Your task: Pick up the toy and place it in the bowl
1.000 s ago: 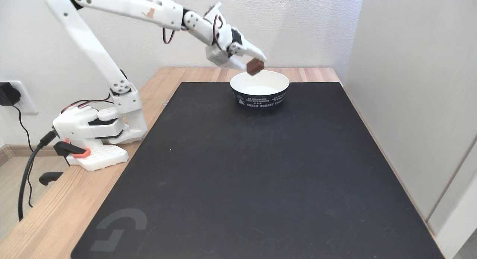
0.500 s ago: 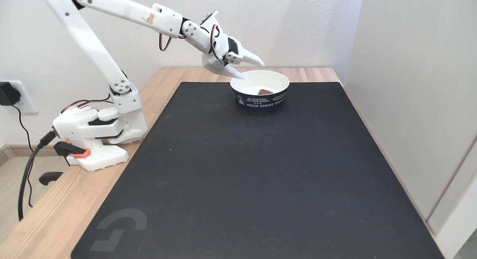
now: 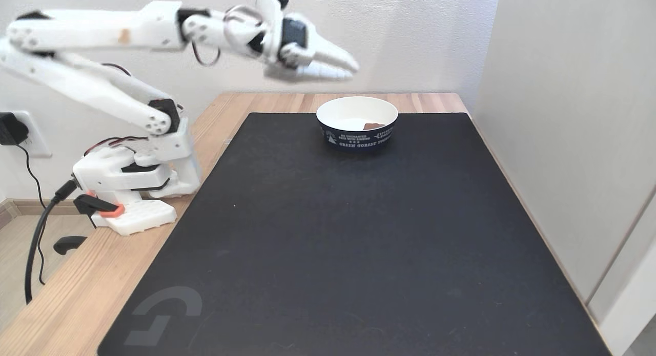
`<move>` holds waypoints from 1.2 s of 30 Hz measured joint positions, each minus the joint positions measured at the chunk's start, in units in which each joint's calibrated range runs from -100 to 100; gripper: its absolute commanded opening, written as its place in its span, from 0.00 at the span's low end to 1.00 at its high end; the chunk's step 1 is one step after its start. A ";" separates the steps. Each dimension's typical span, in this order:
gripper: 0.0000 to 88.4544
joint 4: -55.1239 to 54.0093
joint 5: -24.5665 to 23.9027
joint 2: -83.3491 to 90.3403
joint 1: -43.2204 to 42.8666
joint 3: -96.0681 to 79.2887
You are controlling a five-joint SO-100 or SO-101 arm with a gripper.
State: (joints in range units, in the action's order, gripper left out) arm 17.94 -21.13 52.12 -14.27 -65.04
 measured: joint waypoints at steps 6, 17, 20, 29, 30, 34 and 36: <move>0.03 0.08 9.94 24.23 11.65 -22.77; 0.03 23.55 18.02 46.46 16.48 -33.63; 0.04 31.66 20.54 46.63 16.40 -33.63; 0.04 35.29 22.86 46.63 16.31 -33.73; 0.03 35.29 22.86 46.63 16.31 -33.73; 0.03 35.29 22.86 46.63 16.31 -33.73; 0.03 35.29 22.91 46.63 16.31 -33.73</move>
State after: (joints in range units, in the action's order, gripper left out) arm 53.23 1.78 98.75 2.04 -98.77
